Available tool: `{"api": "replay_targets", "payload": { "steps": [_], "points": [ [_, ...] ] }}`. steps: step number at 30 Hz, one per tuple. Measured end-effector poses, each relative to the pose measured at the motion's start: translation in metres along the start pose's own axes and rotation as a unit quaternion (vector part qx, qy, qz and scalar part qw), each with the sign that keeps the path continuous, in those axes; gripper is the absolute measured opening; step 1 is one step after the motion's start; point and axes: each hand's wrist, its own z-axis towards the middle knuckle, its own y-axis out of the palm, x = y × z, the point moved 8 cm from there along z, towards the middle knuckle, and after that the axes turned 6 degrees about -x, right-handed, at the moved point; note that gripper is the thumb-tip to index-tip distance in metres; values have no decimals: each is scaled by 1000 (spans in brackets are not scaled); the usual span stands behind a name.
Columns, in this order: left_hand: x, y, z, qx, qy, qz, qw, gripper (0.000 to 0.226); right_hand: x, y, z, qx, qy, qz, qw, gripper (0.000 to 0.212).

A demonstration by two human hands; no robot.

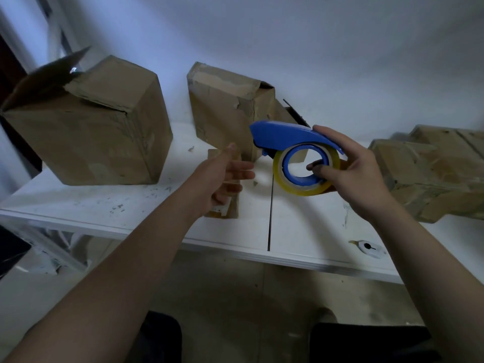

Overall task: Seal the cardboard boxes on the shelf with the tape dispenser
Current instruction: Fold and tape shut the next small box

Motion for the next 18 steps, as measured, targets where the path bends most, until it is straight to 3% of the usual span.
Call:
{"api": "replay_targets", "payload": {
  "steps": [5,13,18],
  "points": [
    [4,8,-3,-40,-11,-85,996,60,-3,6,-1,-25,-26,-18,999,73],
    [8,0,-4,-66,5,-133,989,17,-1,14,6,-35,-47,-9,998,72],
    [3,-2,-5,-87,-20,-173,981,39,-4,24,8,-48,-70,-7,996,72]
  ]
}}
